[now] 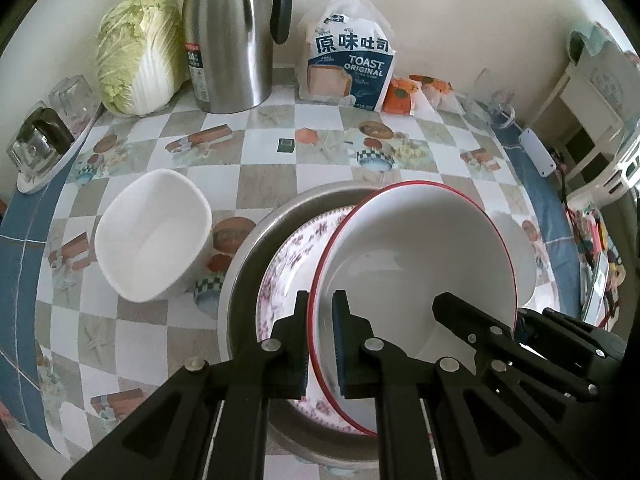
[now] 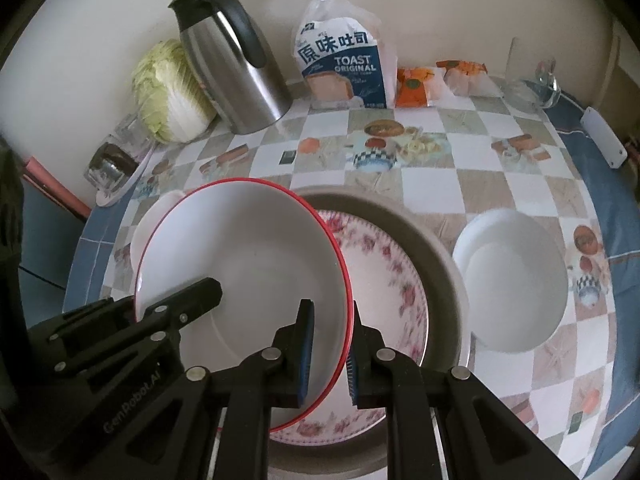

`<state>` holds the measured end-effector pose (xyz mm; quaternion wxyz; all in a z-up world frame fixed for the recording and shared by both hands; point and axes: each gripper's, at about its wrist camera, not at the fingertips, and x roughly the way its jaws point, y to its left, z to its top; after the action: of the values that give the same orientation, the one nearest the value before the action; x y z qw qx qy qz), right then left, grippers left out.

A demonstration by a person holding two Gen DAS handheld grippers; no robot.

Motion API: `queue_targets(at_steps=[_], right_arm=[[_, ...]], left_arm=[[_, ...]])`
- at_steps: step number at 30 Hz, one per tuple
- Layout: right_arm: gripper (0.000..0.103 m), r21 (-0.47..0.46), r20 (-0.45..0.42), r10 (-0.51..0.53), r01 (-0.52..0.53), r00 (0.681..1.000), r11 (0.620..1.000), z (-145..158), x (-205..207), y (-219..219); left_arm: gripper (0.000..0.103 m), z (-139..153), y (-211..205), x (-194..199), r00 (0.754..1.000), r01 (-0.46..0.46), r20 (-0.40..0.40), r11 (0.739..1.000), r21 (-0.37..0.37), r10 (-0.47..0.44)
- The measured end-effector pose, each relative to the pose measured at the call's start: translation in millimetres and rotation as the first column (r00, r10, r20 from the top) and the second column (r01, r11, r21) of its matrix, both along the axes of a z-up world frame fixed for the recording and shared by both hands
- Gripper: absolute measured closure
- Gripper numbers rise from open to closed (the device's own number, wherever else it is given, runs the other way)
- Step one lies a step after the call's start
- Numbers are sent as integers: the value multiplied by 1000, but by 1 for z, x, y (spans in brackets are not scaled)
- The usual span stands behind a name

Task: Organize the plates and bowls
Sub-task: 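Carry the red-rimmed bowl with both tools over the floral plate, then lower the red-rimmed bowl onto the floral plate in the basin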

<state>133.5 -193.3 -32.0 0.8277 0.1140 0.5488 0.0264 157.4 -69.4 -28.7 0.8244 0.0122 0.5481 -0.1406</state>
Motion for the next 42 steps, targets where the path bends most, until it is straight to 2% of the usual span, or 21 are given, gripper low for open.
queue_targets(at_steps=[10, 42], right_arm=[[87, 29, 14, -38, 38, 999, 999, -8, -17, 0], [87, 18, -32, -75, 75, 997, 997, -25, -13, -6]], left_arm=[[93, -6, 2, -11, 1000, 11, -3, 1000, 2, -11], [93, -32, -5, 1, 996, 35, -81, 999, -23, -37]])
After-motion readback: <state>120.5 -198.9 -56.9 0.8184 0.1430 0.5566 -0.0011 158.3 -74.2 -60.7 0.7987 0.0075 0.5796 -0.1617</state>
